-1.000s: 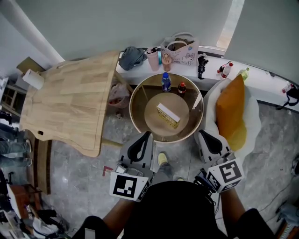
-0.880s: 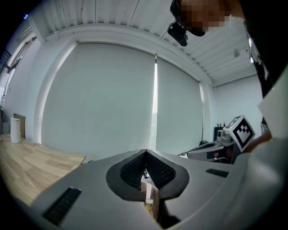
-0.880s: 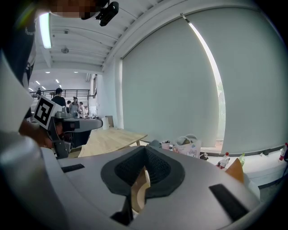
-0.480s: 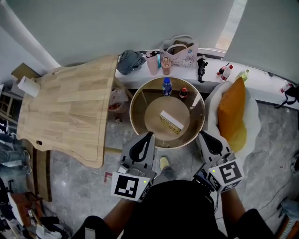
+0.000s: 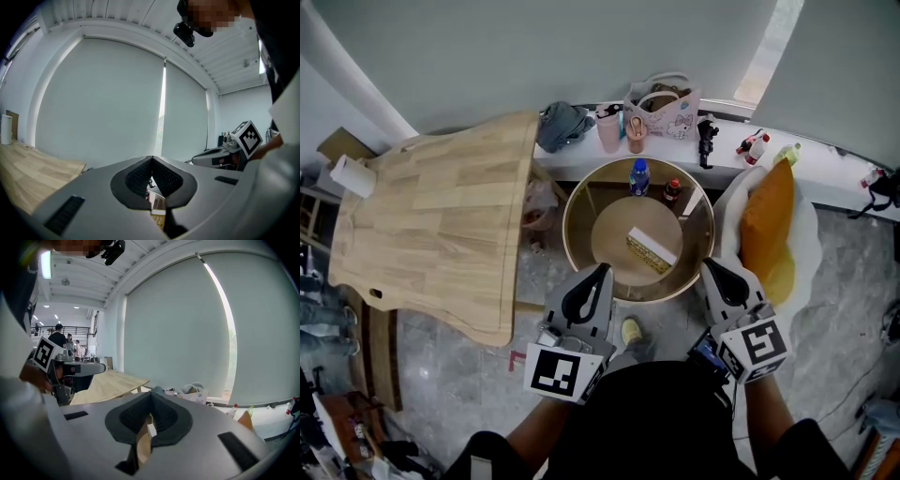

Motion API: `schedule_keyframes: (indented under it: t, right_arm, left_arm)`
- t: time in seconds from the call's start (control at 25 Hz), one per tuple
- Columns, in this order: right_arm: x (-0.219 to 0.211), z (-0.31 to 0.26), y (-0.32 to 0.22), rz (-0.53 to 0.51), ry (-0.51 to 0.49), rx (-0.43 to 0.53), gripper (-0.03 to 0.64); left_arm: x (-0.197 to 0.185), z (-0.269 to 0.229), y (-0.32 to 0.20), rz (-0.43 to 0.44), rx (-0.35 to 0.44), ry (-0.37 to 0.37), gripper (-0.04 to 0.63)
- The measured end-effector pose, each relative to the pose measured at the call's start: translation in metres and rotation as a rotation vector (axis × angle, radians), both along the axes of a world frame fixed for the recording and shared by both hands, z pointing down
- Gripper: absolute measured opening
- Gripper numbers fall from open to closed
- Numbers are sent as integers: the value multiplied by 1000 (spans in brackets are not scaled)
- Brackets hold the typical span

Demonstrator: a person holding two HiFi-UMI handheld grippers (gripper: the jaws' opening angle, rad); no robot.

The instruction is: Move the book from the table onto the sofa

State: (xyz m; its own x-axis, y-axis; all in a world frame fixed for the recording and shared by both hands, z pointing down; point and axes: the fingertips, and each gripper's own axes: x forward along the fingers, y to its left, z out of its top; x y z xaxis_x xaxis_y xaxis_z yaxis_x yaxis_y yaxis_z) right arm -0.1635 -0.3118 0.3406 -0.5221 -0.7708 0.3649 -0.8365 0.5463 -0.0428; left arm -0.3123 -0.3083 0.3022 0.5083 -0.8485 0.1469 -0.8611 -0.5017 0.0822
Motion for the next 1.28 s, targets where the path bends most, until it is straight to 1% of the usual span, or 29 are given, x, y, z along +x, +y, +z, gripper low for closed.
schedule_keyframes:
  t: [0.16, 0.32, 0.48, 0.6, 0.72, 0.88, 1.12, 1.28]
  right_arm:
    - [-4, -3, 1, 1, 27, 5, 9]
    - [-3, -5, -1, 1, 46, 23, 9]
    - [-2, -7, -4, 8, 56, 36, 9]
    - [0, -5, -6, 9, 75, 29, 9]
    - [-3, -6, -12, 7, 86, 27, 9]
    - [-3, -8, -28, -5, 91, 50, 9]
    - [-8, 8, -52, -57, 107, -7, 9]
    - [-13, 29, -68, -130, 146, -61, 11]
  left_arm:
    - [-2, -2, -2, 8, 8, 12, 5]
    - [-6, -1, -5, -6, -18, 6, 5]
    - [-6, 0, -7, 12, 10, 26, 5]
    - [-5, -3, -9, 8, 16, 34, 5]
    - [-8, -2, -12, 0, 22, 20, 5]
    - [-10, 0, -20, -20, 11, 12, 5]
    - [-15, 5, -38, -71, -2, -8, 5]
    - [-22, 7, -52, -117, -18, -20, 5]
